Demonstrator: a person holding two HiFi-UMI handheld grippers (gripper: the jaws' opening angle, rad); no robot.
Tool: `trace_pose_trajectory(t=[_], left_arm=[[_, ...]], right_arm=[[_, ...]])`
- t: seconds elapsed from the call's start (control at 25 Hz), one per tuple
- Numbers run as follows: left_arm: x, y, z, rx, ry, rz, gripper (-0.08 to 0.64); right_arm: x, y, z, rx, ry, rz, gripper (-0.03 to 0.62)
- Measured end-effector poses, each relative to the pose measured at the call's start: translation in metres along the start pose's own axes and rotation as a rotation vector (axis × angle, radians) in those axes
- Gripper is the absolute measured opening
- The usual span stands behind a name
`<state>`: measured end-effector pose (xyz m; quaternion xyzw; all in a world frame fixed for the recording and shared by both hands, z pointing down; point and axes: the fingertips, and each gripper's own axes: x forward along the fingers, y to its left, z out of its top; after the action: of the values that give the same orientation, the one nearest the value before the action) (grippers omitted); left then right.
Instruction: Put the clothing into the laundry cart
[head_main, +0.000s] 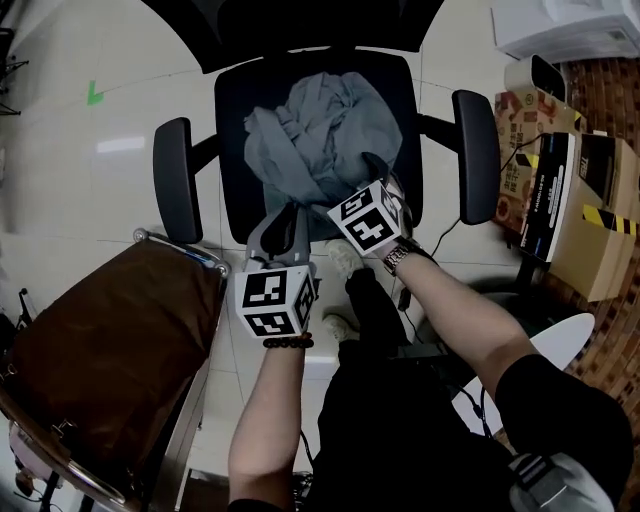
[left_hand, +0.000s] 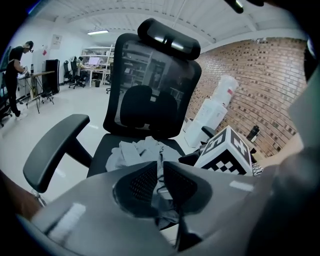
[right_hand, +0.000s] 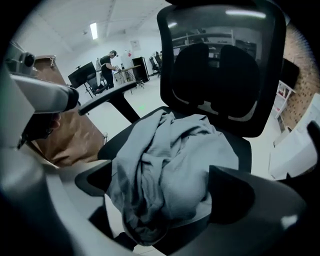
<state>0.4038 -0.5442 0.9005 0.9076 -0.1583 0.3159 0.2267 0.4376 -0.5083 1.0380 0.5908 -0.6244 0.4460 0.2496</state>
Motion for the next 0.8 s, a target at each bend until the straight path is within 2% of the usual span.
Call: trace_pose_trajectory(t=[0.2,0.44,0.68,0.8], left_arm=[[0.024,0.018,-0.020,-0.032,0.016,0.004,0.023],[0.044,0.032,-0.030,-0.045,0.018,0.005,0.025],[0.057,0.045,-0.044,-0.064,0.034,0.012,0.023],[0.058,0.044,-0.047,-0.061,0.031,0.010,0.023]], right_arm=[[0.040,-0.011,-0.018,-0.030,0.068,-0.025,0.589],[0.080,-0.024,-0.042,-0.019,0.129,-0.038,0.589],[0.107,-0.035,-0.056,-0.021,0.148,-0.066,0.586],[0.111,-0.038,-0.062,-0.044,0.146,-0.102,0.533]])
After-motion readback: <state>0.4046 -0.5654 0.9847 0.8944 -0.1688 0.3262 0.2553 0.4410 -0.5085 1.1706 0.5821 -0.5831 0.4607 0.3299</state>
